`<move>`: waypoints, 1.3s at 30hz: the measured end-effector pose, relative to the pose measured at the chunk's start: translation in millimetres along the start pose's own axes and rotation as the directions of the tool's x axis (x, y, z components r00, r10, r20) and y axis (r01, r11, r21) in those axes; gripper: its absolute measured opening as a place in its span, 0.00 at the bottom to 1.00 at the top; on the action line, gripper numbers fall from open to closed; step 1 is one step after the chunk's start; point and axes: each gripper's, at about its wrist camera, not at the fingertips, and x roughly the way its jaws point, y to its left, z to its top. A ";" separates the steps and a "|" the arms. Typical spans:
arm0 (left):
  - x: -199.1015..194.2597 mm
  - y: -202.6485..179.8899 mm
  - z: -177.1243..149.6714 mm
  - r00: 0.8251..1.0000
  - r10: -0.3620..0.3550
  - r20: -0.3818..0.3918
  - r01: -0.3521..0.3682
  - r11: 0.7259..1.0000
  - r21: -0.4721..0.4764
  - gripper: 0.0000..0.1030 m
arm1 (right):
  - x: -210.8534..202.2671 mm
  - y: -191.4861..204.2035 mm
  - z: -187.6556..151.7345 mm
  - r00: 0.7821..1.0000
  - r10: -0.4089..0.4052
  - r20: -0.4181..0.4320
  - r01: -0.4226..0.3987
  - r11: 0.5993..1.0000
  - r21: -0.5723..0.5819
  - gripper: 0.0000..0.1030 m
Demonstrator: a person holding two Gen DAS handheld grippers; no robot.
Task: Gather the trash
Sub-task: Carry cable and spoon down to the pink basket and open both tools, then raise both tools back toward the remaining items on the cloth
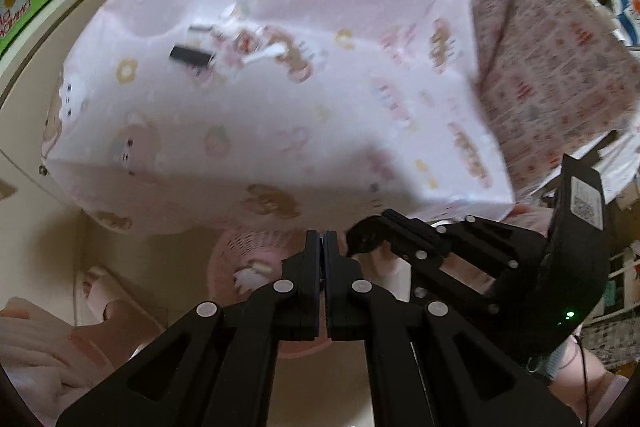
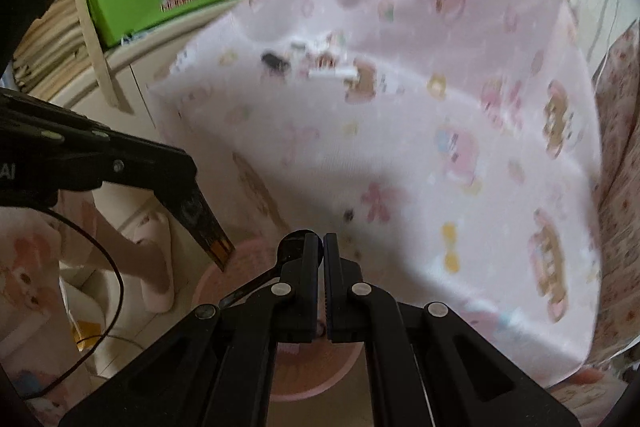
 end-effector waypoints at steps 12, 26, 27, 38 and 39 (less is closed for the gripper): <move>71.9 26.9 -16.3 0.985 0.020 -0.173 -0.033 0.997 -0.071 0.01 | 68.8 0.4 -28.7 0.984 -0.062 -0.168 0.067 0.997 0.025 0.03; 126.0 44.3 -29.3 0.947 0.035 -0.320 -0.084 0.987 -0.139 0.01 | 106.7 -0.7 -49.4 0.955 -0.007 -0.298 0.025 0.998 0.059 0.03; 126.7 45.3 -30.0 0.946 0.033 -0.322 -0.084 0.986 -0.144 0.01 | 108.3 -1.1 -48.6 0.953 -0.001 -0.304 0.020 0.998 0.060 0.03; 110.3 43.4 -24.2 0.963 0.043 -0.267 -0.084 0.986 -0.146 0.11 | 101.9 -13.3 -39.2 0.958 0.039 -0.284 0.000 0.991 0.137 0.37; 106.1 43.1 -22.9 0.966 0.055 -0.252 -0.093 0.985 -0.142 0.15 | 99.4 -14.4 -39.1 0.960 0.039 -0.276 0.001 0.990 0.143 0.42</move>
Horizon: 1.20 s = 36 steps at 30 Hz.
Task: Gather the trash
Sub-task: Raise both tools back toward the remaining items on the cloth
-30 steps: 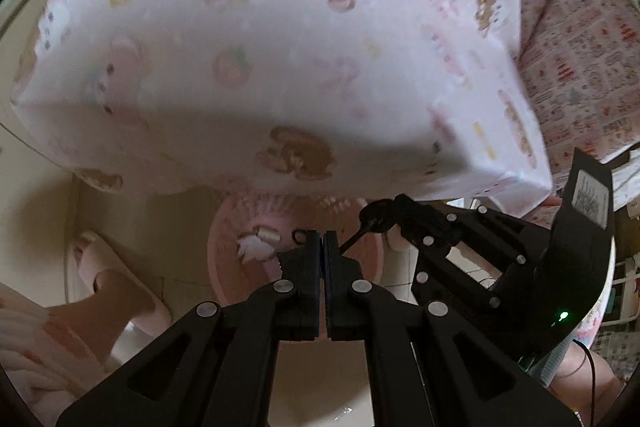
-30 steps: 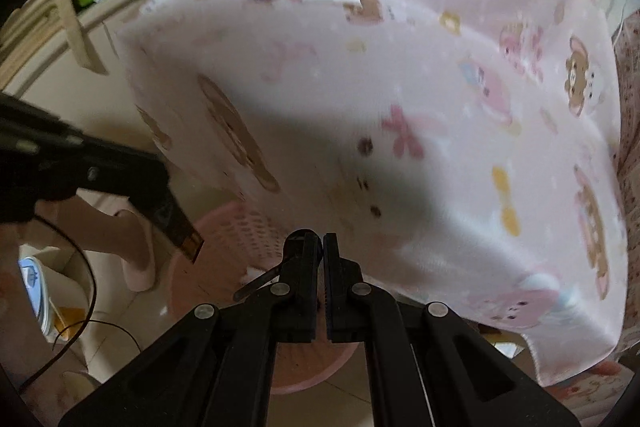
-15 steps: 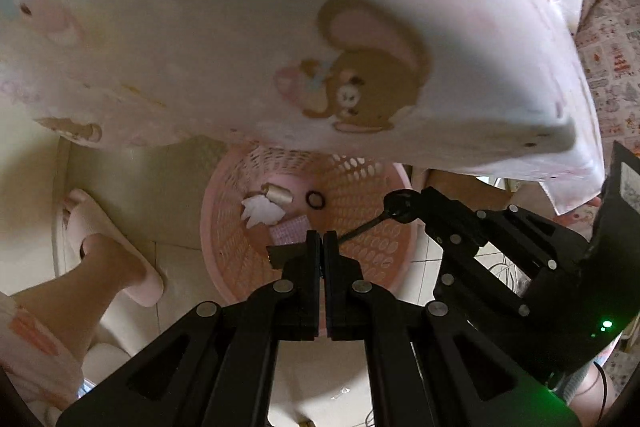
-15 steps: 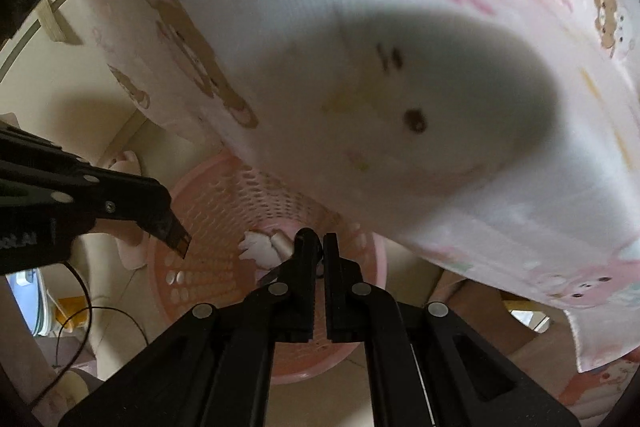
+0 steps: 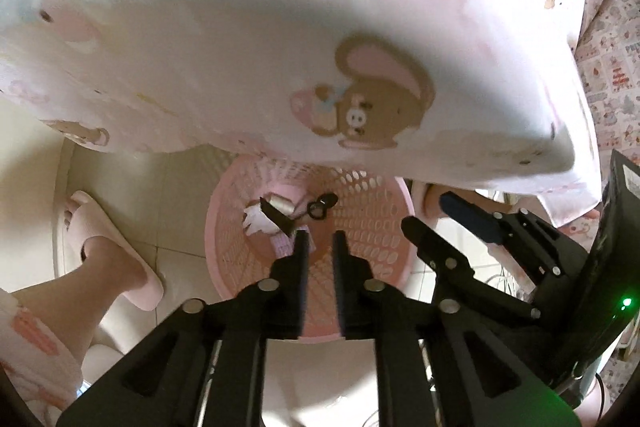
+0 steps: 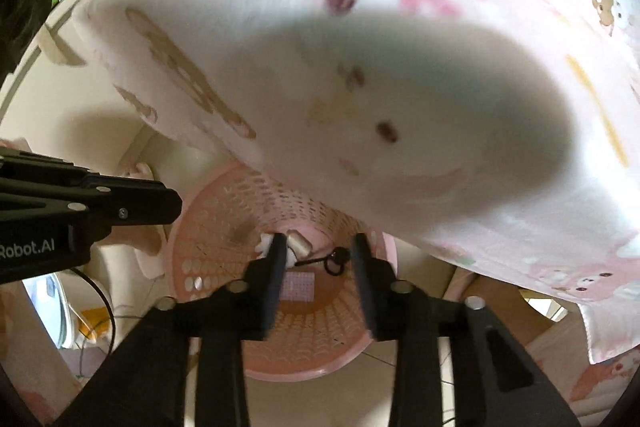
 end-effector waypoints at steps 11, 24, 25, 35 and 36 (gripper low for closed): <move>-45.7 -8.7 -3.7 0.970 0.139 0.197 -0.154 0.986 0.061 0.49 | -40.5 -2.1 3.6 0.994 0.008 0.110 -0.010 1.000 0.025 0.60; -131.4 -13.4 1.5 0.822 0.213 0.529 -0.253 0.967 0.004 0.78 | -139.3 9.2 12.0 0.900 0.002 0.437 0.006 1.000 -0.015 0.78; -137.9 -13.8 2.8 0.808 0.213 0.549 -0.255 0.967 -0.001 0.79 | -147.1 7.8 12.7 0.886 -0.002 0.464 0.009 1.000 -0.013 0.79; -190.9 -27.7 9.4 0.727 0.220 0.650 -0.286 0.958 -0.004 0.91 | -200.7 -15.6 30.7 0.834 -0.145 0.533 0.131 0.989 0.064 0.83; -200.1 -28.4 11.2 0.714 0.210 0.668 -0.280 0.960 -0.003 0.95 | -207.7 -18.5 31.5 0.824 -0.162 0.543 0.144 0.987 0.076 0.84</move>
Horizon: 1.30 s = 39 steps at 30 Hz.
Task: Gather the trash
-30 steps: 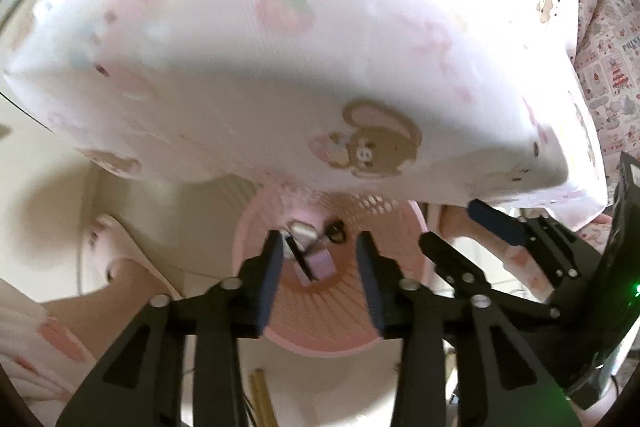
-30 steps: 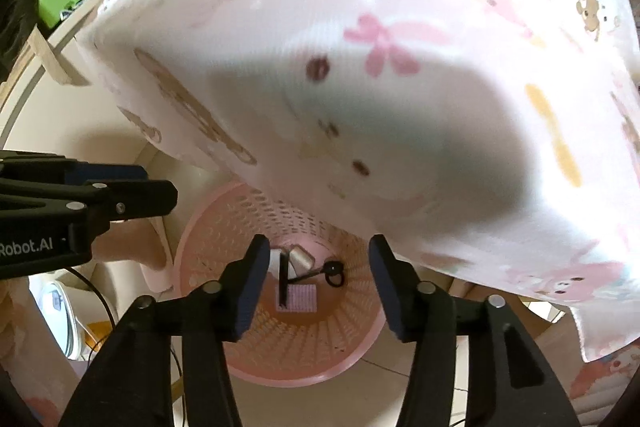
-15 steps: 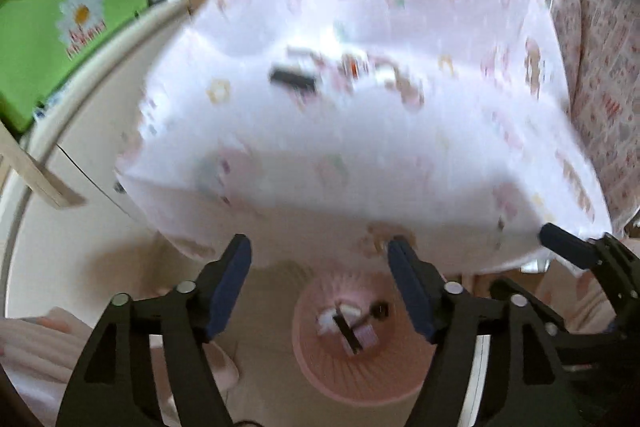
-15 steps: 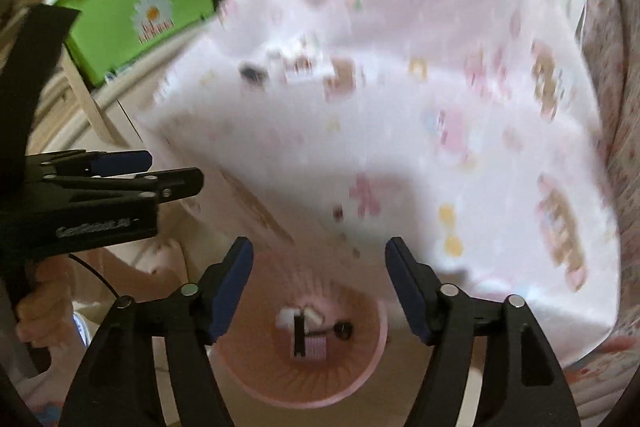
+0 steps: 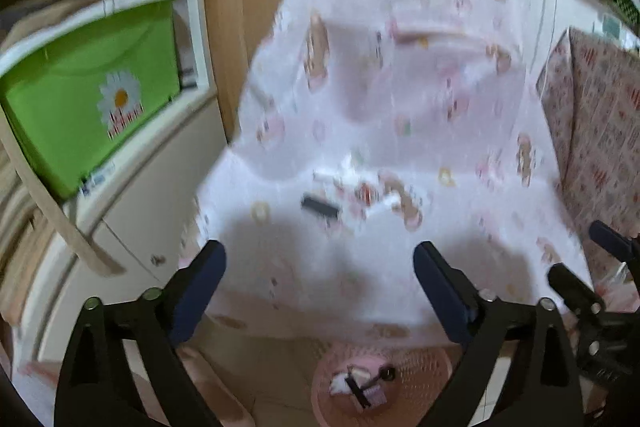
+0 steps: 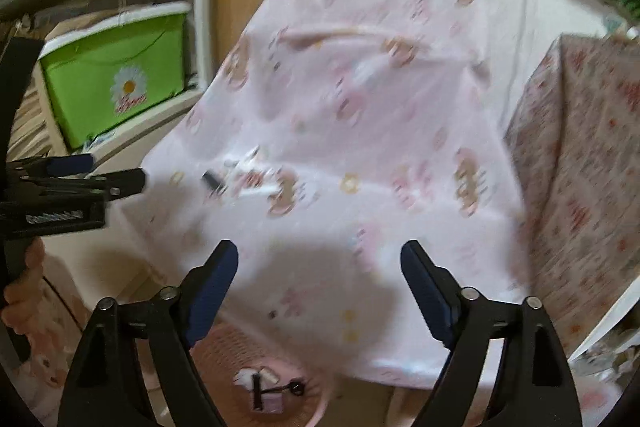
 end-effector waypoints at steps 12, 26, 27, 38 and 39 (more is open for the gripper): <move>15.4 17.9 69.4 0.999 0.024 0.049 -0.021 0.999 -0.046 0.99 | 18.7 -25.6 57.3 0.997 -0.023 0.072 0.021 0.999 0.028 0.87; 123.7 86.4 48.9 0.984 -0.050 -0.169 -0.001 0.958 -0.285 0.96 | 121.0 -37.3 60.8 0.999 -0.035 -0.016 0.037 0.990 0.137 0.88; 131.5 88.8 46.2 0.977 -0.101 -0.190 0.034 0.945 -0.326 0.93 | 127.8 -37.9 58.3 0.999 -0.032 -0.038 0.037 0.989 0.142 0.88; 171.5 32.1 37.8 0.920 -0.141 -0.366 0.099 0.987 -0.129 0.83 | 157.6 -41.1 49.9 0.992 -0.026 -0.121 0.044 0.987 0.153 0.88; 176.7 27.1 37.5 0.913 -0.136 -0.383 0.111 0.990 -0.088 0.83 | 157.4 -39.0 50.6 0.993 -0.030 -0.118 0.047 0.989 0.142 0.88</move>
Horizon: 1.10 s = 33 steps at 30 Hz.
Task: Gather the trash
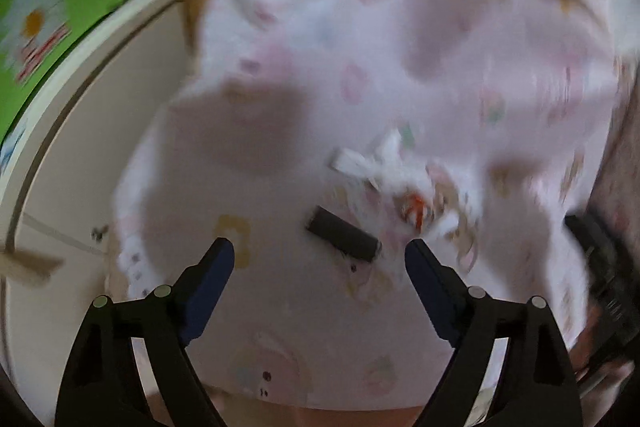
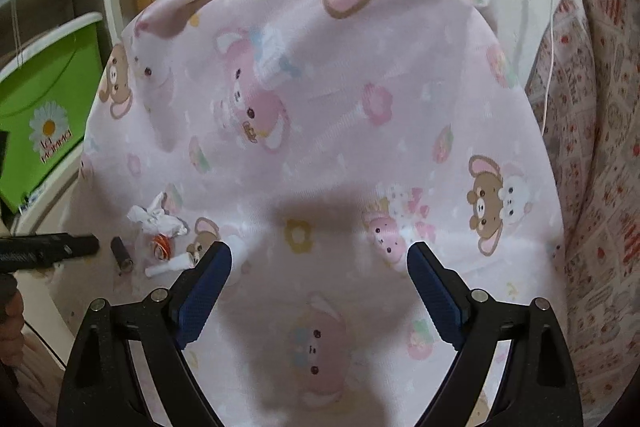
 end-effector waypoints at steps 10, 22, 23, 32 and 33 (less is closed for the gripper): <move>31.9 -21.7 -6.7 0.999 0.043 -0.008 -0.041 0.983 0.177 0.78 | -2.9 12.0 2.0 1.000 0.016 0.001 -0.016 0.998 -0.069 0.88; 15.0 -13.7 -5.6 0.996 -0.025 0.085 0.010 0.987 0.163 0.18 | -2.9 12.5 3.7 1.000 0.016 0.005 -0.016 0.999 -0.042 0.88; 12.6 -12.8 -5.8 0.995 -0.026 0.092 0.012 0.988 0.154 0.17 | -4.7 13.2 3.5 1.000 0.016 0.010 -0.016 0.999 -0.045 0.88; -5.2 -2.9 -0.2 0.989 -0.085 0.123 0.081 0.996 0.041 0.73 | -11.0 20.5 -3.2 1.000 0.008 0.016 -0.007 0.996 -0.088 0.88; -5.0 -0.7 1.8 0.988 -0.094 0.120 0.093 0.996 0.015 0.76 | -11.1 20.7 -2.9 1.000 0.009 0.015 -0.008 0.996 -0.088 0.88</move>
